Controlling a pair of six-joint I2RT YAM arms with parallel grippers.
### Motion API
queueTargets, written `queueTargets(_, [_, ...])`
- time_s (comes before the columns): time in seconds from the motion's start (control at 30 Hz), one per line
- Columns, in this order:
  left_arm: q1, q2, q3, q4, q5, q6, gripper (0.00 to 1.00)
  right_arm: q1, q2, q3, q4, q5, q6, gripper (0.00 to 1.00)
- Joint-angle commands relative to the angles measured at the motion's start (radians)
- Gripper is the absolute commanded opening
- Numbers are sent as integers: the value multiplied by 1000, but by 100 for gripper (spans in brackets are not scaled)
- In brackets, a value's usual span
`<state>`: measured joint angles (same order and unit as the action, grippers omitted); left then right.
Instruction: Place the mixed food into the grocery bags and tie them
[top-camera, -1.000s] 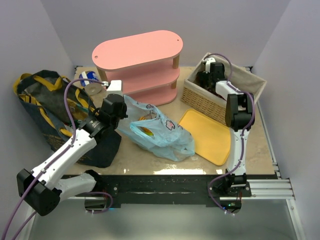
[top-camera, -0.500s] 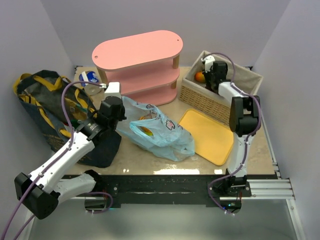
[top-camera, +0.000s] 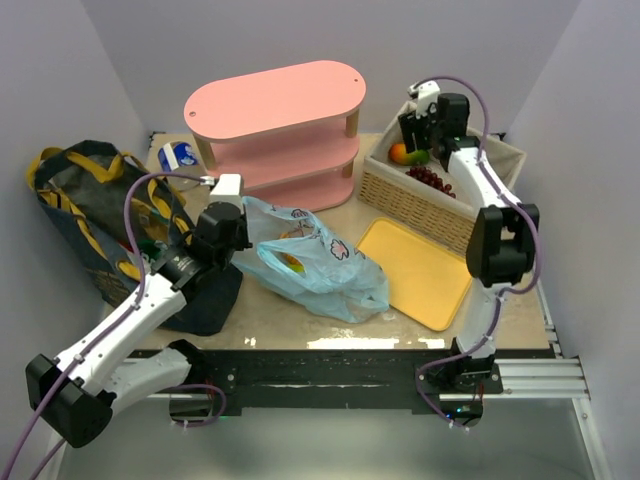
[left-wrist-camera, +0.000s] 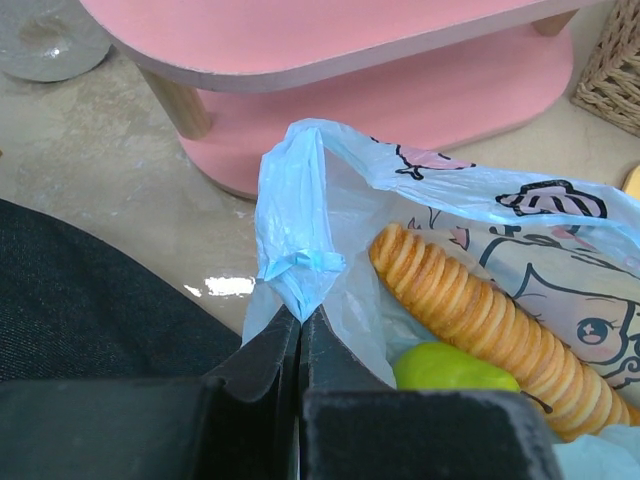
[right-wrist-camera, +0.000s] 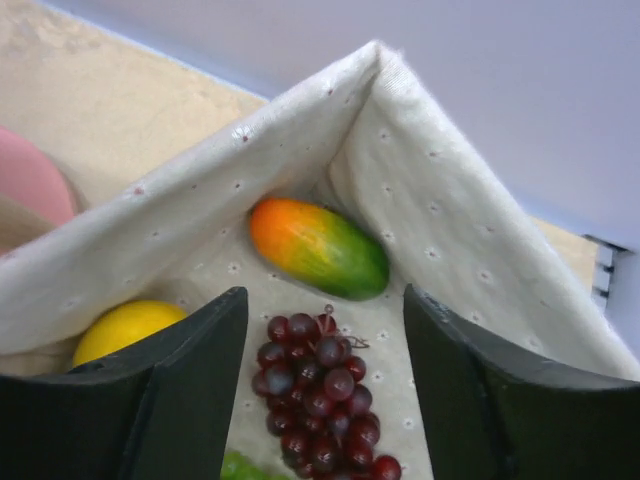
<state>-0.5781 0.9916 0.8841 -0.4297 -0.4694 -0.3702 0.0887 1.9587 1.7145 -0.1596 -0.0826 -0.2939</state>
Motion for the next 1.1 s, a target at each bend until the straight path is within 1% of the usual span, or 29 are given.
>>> queueTargets(0.0, [4,-47,-16,37,3,24,0,-9,138,167,-325,-30,1,80])
queueTargets(0.07, [4,-62,-20,31,-5,24,0,-15,187,197,-380,-14,-22,83])
queueTargets(0.13, [4,-70,-19,22,-11,16,0,-21,218,195,-399,-2,-39,86])
queueTargets(0.27, [4,-79,-19,11,-31,2,0,-50,256,212,-512,-20,-45,88])
queueTargets(0.4, [4,-84,-20,6,-41,-19,0,-55,246,134,-503,6,-60,89])
queueTargets(0.5, [4,-80,-19,12,-37,-24,0,-60,256,85,-469,4,-59,85])
queueTargets(0.53, [4,-74,-17,14,-35,-22,0,-60,262,83,-466,-2,-56,80])
queueTargets(0.6, [4,-68,-13,17,-31,-10,0,-60,270,71,-448,-11,-56,76])
queueTargets(0.67, [4,-65,-11,26,-20,0,0,-60,272,56,-425,-17,-53,76])
queueTargets(0.7, [4,-64,-14,31,-17,7,0,-60,273,53,-420,-22,-56,72])
queueTargets(0.77, [3,-61,-16,39,-8,16,0,-60,272,46,-408,-26,-56,52])
queueTargets(0.8, [4,-57,-16,40,-3,17,0,-60,269,53,-416,-38,-56,43])
queueTargets(0.83, [4,-57,-17,42,-2,20,0,-60,243,62,-426,-48,-56,31])
queueTargets(0.9, [4,-59,-19,40,2,20,0,-58,195,68,-425,-63,-47,22])
queueTargets(0.93, [4,-61,-19,40,2,20,0,-60,131,72,-423,-62,-39,13])
queueTargets(0.97, [4,-65,-23,42,2,19,0,-60,102,85,-417,-59,-36,5])
queueTargets(1.0, [4,-65,-25,42,3,19,0,-60,65,89,-410,-51,-31,0])
queueTargets(1.07, [4,-67,-31,45,9,19,0,-63,-12,94,-367,-25,-22,0])
